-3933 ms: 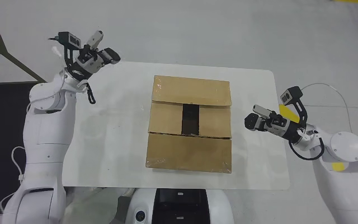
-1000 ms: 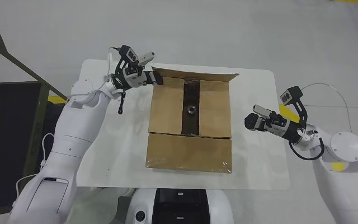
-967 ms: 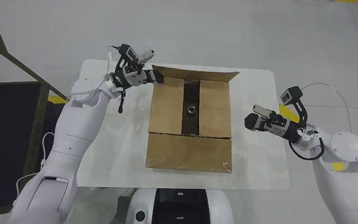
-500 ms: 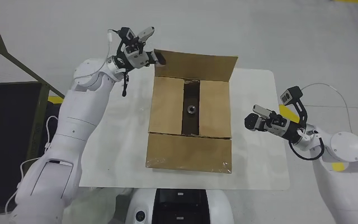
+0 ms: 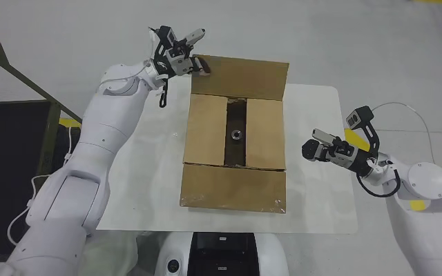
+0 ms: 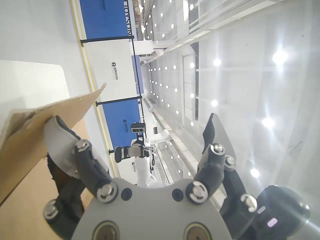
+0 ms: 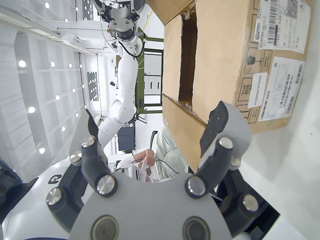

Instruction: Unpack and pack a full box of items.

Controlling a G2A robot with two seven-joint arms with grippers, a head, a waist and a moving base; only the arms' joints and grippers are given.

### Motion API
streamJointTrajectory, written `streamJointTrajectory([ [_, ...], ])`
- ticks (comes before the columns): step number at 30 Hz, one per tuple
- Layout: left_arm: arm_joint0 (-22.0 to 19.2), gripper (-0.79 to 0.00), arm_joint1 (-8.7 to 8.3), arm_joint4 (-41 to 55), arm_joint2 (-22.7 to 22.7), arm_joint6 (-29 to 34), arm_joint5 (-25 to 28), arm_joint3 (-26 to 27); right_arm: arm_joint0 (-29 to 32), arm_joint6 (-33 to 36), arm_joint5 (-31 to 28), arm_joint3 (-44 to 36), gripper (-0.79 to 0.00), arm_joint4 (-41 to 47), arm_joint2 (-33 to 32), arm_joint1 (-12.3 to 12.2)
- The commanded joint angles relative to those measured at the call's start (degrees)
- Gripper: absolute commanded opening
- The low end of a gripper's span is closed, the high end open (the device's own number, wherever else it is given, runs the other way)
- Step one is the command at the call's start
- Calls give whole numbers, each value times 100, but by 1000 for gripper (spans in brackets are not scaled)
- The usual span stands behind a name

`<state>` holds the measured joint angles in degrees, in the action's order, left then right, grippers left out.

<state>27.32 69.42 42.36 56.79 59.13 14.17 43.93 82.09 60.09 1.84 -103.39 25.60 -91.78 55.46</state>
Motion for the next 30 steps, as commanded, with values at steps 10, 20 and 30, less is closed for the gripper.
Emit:
streamJointTrajectory([
  [10,-378,0,232,-423,-312,128,473,-1078,0,0,0,0,0,0,0,0],
  [20,-654,0,440,-1166,-618,-420,741,-1808,0,0,0,0,0,0,0,0],
  [30,-798,0,563,-2011,-883,-584,1165,-2149,0,0,0,0,0,0,0,0],
])
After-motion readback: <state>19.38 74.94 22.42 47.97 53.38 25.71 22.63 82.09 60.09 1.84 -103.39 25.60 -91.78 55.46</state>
